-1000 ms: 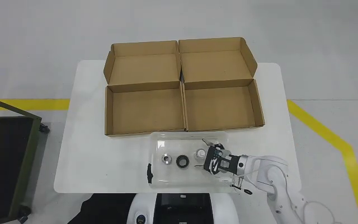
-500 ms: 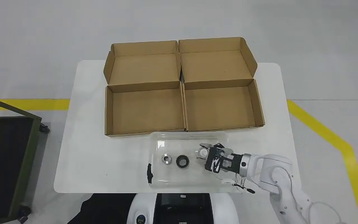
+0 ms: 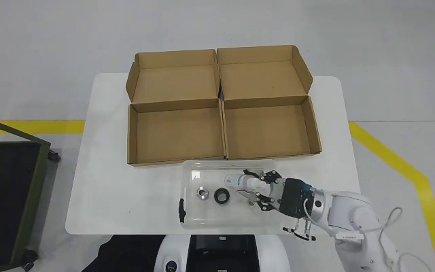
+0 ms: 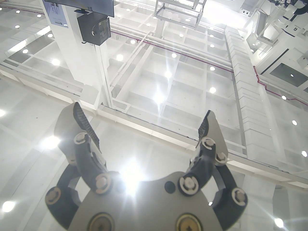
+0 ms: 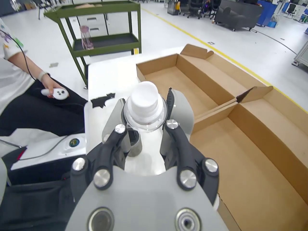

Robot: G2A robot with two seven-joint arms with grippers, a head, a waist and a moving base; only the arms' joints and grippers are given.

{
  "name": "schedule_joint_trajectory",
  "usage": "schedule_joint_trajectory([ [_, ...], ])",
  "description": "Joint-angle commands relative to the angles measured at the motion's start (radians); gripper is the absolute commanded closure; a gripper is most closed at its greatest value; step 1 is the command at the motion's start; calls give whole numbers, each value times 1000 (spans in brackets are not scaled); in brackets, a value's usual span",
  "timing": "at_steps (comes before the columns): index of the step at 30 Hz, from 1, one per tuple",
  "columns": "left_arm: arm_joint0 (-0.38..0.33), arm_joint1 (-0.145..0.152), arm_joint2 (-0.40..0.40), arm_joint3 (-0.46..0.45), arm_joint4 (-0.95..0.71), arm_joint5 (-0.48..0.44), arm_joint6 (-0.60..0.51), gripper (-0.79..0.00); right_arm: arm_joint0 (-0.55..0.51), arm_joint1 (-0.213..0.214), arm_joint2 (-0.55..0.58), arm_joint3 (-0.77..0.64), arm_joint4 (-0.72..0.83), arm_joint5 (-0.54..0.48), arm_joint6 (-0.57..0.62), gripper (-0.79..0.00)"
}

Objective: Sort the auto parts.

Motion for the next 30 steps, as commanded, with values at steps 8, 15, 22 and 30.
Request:
schedule_joint_trajectory([
  [8,0,0,0,0,0,0,0,-785,76,-4,-24,8,214,83,-36,0],
  [15,0,0,0,0,0,0,0,-785,121,-2,-17,27,343,90,-54,0],
  [22,0,0,0,0,0,0,0,-785,147,-2,-25,41,438,113,-64,0],
  [30,0,0,0,0,0,0,0,-785,163,-5,-38,53,499,127,-95,0],
])
